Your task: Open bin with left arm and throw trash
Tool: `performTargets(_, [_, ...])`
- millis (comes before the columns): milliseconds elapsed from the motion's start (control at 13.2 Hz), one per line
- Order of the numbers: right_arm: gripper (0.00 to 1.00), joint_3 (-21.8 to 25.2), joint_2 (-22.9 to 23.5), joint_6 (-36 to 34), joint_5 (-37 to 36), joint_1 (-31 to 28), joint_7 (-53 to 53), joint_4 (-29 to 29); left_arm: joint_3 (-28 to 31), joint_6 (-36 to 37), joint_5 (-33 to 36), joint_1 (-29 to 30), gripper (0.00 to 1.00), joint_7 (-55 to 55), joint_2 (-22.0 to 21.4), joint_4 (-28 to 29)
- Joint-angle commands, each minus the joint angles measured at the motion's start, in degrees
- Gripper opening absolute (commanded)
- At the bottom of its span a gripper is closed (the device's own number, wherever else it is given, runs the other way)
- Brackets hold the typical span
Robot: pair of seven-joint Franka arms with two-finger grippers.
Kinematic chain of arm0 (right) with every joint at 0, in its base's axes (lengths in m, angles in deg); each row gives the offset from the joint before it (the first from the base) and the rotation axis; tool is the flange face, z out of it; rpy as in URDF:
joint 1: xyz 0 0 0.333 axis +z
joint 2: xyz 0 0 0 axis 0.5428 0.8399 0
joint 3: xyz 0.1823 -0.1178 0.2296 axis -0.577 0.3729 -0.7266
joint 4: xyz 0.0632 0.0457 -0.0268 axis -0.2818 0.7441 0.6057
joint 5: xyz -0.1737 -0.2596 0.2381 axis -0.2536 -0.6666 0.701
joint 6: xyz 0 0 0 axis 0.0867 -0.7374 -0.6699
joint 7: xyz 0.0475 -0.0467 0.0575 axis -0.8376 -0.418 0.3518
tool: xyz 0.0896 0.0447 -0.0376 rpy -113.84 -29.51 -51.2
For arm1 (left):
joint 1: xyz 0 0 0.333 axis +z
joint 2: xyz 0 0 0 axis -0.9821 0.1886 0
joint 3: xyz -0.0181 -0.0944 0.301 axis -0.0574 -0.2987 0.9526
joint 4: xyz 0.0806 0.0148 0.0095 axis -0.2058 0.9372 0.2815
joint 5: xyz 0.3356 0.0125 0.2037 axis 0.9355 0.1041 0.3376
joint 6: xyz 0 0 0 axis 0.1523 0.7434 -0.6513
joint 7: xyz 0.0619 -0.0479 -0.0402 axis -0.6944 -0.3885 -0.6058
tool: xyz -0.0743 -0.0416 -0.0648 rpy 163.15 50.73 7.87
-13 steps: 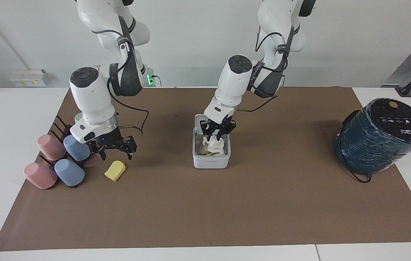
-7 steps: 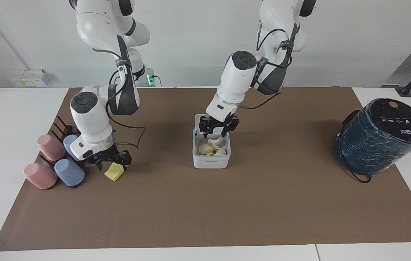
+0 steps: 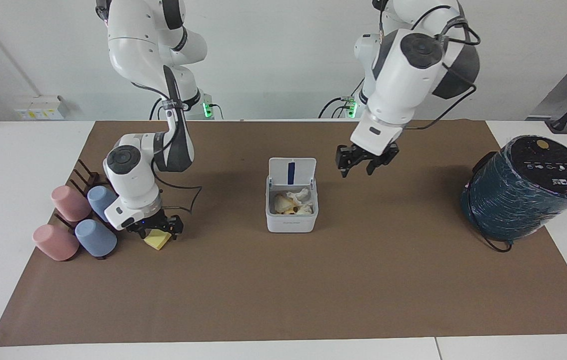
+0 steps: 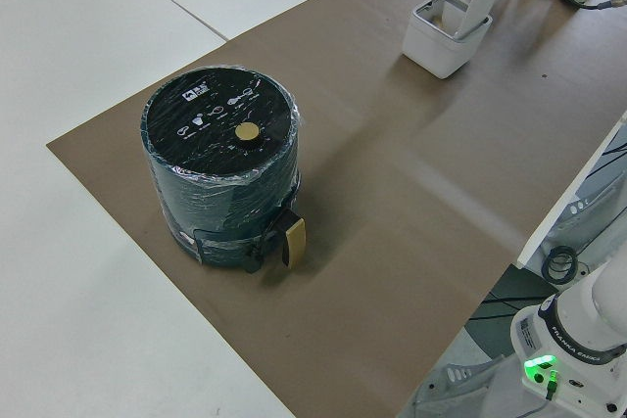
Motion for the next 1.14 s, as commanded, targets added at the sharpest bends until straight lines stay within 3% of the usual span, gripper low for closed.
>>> performTargets(0, [1.00,-0.8,-1.6,0.4,0.0,-1.1,1.5,2.7,-0.5,7.6,0.8,6.2,0.71,9.5,-4.6,0.3])
performTargets(227, [0.00,-0.8,-2.0,0.0,0.0,-1.0,1.4,3.2,-0.4,10.5,3.9,10.1,0.71,17.4,-7.2,0.4])
performTargets(379, [0.00,-0.8,-2.0,-1.4,0.0,-0.9,1.2,2.3,-0.7,11.0,6.7,10.5,0.72,20.7,-9.6,1.0])
performTargets(606, [0.00,-1.1,-2.3,-4.4,0.1,-0.6,-0.7,-0.5,-0.7,8.9,7.5,11.5,0.74,23.0,-12.6,7.4])
performTargets(1061, [0.00,-5.3,-7.7,-10.6,5.2,-0.2,-6.9,-5.9,-0.4,-2.9,7.3,12.7,0.80,22.5,-17.9,19.7])
